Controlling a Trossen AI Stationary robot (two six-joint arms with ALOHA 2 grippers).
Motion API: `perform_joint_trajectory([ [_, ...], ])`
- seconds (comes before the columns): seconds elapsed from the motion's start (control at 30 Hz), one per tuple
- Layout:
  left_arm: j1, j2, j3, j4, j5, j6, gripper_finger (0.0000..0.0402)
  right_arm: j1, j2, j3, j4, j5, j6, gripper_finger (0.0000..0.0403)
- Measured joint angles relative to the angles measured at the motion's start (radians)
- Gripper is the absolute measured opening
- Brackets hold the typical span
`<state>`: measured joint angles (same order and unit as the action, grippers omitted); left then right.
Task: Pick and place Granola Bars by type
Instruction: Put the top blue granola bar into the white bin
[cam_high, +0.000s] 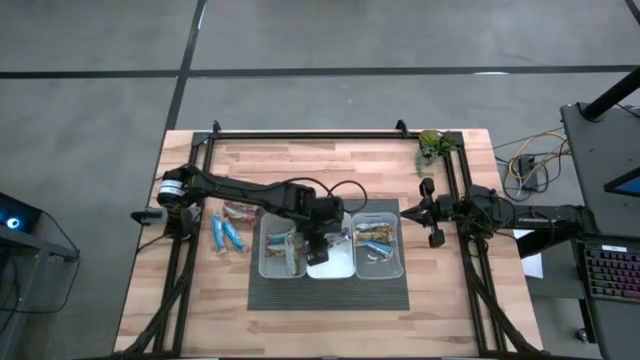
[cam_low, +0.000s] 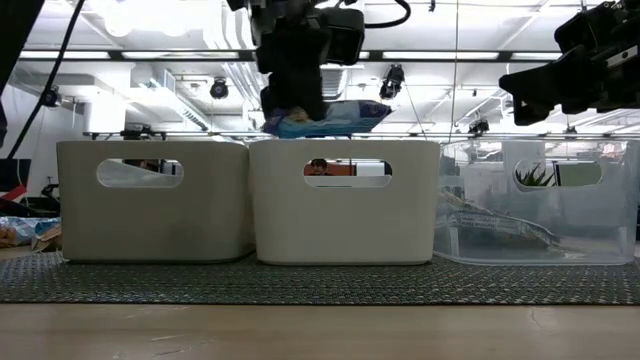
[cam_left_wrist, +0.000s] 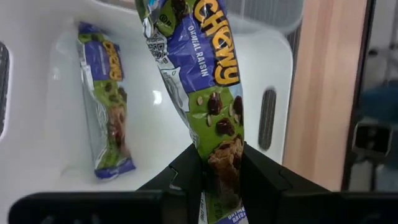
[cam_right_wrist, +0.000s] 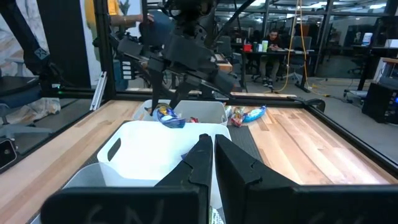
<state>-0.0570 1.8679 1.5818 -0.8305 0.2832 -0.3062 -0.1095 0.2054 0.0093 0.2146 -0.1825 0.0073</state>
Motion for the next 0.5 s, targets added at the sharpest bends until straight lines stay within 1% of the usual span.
perform_joint_trajectory([
  [0.13, 0.000, 0.000, 0.000, -0.037, -0.004, 0.097, 0.0073, 0.000, 0.000, 0.000, 0.000, 0.000, 0.000, 0.0009],
  [0.33, 0.009, 0.000, 0.001, -0.028, -0.047, 0.212, 0.0073, 0.000, 0.000, 0.000, 0.000, 0.000, 0.000, 0.0009],
  [0.5, 0.016, 0.000, 0.012, 0.022, -0.049, 0.228, 0.0073, 0.000, 0.000, 0.000, 0.000, 0.000, 0.000, 0.0009],
])
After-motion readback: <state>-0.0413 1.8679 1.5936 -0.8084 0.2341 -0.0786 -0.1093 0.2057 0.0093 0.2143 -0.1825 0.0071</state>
